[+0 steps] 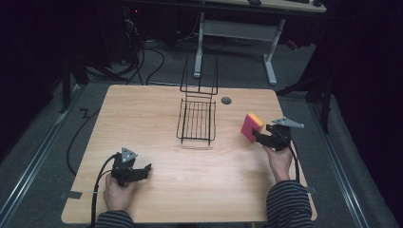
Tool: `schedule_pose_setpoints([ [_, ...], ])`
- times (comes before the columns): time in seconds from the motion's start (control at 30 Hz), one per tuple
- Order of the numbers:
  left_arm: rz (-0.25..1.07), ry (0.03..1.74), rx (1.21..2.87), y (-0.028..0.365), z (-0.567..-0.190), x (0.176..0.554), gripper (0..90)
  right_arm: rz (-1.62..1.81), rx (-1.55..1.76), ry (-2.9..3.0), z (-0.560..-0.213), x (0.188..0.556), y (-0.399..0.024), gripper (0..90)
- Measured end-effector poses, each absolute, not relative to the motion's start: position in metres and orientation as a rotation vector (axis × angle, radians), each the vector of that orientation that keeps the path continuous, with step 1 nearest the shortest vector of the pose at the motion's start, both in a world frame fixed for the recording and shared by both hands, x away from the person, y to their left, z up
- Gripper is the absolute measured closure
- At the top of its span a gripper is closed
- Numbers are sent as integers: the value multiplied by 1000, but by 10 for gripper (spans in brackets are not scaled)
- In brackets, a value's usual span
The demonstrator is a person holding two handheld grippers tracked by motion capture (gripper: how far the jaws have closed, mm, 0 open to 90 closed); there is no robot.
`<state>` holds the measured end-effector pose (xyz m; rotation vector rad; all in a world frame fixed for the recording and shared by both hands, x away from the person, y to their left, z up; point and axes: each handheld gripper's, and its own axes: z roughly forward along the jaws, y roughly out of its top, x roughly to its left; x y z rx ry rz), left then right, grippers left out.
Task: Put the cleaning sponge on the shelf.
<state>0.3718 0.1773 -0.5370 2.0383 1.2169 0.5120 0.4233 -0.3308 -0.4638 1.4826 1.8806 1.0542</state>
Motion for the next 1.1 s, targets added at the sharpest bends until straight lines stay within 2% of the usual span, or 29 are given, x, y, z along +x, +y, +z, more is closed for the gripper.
schedule_pose_setpoints([
  [0.4, 512, 1217, 2039, 177, -537, 372, 193, 1100, 1517, 1867, -477, 435, -330, 333],
  [1.1, 512, 1217, 2039, 177, -537, 372, 193, 1047, 1531, 1870, -493, 445, -328, 525],
])
